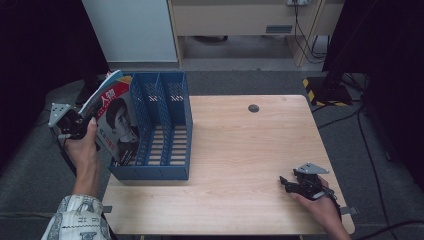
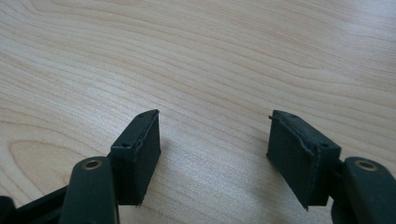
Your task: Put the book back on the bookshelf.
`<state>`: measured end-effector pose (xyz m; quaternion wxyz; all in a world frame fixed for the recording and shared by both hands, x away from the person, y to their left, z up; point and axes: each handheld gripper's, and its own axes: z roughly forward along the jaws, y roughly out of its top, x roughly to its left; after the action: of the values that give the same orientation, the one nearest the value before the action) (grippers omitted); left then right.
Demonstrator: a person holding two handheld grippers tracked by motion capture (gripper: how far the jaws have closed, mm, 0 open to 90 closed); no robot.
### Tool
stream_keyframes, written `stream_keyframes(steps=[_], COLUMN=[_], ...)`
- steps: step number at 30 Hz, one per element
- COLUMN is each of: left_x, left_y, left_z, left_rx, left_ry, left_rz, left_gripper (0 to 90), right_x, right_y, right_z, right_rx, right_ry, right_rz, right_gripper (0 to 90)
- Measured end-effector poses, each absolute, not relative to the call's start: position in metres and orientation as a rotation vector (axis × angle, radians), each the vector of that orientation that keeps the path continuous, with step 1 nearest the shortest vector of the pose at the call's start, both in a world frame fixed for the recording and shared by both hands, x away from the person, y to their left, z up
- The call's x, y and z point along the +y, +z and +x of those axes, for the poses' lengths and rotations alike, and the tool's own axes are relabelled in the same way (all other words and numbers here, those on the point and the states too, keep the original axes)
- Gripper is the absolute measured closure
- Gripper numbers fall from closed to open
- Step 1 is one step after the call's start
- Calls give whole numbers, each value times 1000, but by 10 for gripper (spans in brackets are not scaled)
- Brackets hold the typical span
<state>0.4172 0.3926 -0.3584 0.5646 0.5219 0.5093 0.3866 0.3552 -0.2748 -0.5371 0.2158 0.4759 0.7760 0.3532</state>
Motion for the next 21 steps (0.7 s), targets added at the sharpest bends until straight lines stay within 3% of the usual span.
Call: stream_keyframes(steps=[21], left_x=[396], left_y=[-377], left_z=[417], left_rx=[1231], left_ry=[897], left_rz=[1222], left_gripper=[861], right_x=[-275], right_y=[-537], right_z=[355], right_rx=[2152], right_ry=[980], right_rz=[1317], right_gripper=[344])
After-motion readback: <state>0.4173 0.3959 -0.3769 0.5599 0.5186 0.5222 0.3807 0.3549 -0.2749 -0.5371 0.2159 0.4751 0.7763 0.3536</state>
